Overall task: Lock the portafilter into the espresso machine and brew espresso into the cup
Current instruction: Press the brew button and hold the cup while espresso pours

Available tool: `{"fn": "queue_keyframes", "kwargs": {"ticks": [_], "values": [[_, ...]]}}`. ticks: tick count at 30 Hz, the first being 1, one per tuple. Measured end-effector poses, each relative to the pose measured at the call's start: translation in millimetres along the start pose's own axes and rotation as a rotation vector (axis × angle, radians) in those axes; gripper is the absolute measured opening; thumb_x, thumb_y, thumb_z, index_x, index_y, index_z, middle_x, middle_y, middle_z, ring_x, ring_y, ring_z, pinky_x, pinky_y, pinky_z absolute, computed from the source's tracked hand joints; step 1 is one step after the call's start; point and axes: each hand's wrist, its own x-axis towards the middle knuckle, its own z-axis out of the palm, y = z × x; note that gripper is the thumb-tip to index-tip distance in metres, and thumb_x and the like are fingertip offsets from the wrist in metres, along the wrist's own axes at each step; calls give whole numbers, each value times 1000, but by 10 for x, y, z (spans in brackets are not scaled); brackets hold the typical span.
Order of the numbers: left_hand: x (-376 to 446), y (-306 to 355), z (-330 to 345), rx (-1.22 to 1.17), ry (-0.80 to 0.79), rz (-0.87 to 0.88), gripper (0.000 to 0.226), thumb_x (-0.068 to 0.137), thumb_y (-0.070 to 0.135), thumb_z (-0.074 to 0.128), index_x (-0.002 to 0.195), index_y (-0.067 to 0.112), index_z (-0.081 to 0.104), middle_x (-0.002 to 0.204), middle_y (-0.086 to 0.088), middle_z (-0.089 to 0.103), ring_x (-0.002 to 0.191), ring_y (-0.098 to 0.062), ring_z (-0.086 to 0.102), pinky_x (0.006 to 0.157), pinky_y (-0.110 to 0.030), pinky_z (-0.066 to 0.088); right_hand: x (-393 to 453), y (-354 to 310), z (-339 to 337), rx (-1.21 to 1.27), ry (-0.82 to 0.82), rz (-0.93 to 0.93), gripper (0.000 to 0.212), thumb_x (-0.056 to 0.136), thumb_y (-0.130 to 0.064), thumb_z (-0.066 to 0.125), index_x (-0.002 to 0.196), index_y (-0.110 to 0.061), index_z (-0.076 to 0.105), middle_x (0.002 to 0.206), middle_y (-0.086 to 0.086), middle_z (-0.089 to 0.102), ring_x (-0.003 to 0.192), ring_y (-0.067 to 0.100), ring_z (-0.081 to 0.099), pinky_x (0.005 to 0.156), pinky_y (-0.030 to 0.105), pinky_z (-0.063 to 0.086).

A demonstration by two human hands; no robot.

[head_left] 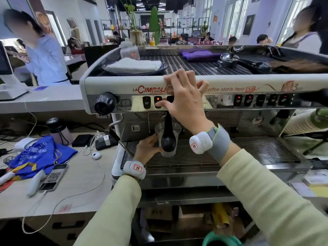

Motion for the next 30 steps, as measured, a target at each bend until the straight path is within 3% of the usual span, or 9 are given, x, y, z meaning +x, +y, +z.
{"fn": "queue_keyframes", "kwargs": {"ticks": [6,9,11,15,18,22,25,27,30], "values": [[-80,63,-21,-1,4,-21,59,67,22,76,123,18,57,117,-7,67,114,-18,59,89,-25,41,-25,12,-9,-2,-19,-16,64,64,-55,70,117,-23,54,115,-6,55,111,16,40,75,33,14],[-121,42,-71,-23,8,-25,76,51,47,75,119,19,59,118,-4,68,113,-15,60,98,-32,45,-83,90,-50,95,-23,5,60,74,-56,62,126,-27,52,126,-11,53,121,11,41,87,35,18],[-119,-28,-99,-36,5,-47,88,48,52,77,124,16,56,124,-4,64,119,-15,57,104,-36,43,-182,162,-69,118,91,25,48,83,-48,58,125,-27,54,126,-11,56,118,7,42,88,32,18],[-146,-132,-144,-97,13,-152,97,51,41,83,134,9,45,135,-8,56,126,-18,51,111,-41,37,-477,343,-98,240,375,147,14,93,-22,49,101,-17,60,95,-1,64,90,11,51,83,32,26],[-197,-81,-137,-103,0,-208,80,70,17,77,138,4,37,143,-11,46,132,-21,43,115,-41,31,-795,440,-79,328,401,283,18,92,-12,42,88,-5,58,83,6,61,74,5,42,77,31,32],[-274,15,-95,-180,-19,-324,71,81,17,66,142,11,30,151,-6,30,140,-23,30,118,-37,23,-1092,600,58,451,92,578,19,92,-14,41,93,-4,57,81,9,60,75,22,56,68,32,42],[-257,-43,-167,-185,28,-253,88,65,27,81,138,6,38,145,-10,44,134,-22,42,115,-40,30,-1085,849,258,508,-379,922,27,93,-23,49,114,-8,58,114,14,63,106,35,58,81,27,38],[-172,-215,-205,-149,28,-243,108,43,44,90,134,6,44,137,-10,53,127,-20,50,112,-43,35,-1087,1029,392,470,-665,829,39,90,-31,55,122,-9,57,130,11,58,120,30,52,96,31,38],[-82,-293,-214,-93,-48,-215,117,29,59,86,129,9,51,133,-7,57,125,-17,52,112,-40,36,-1116,1181,521,465,-767,665,52,81,-38,66,125,-11,57,133,8,57,125,27,50,109,37,36]]}}
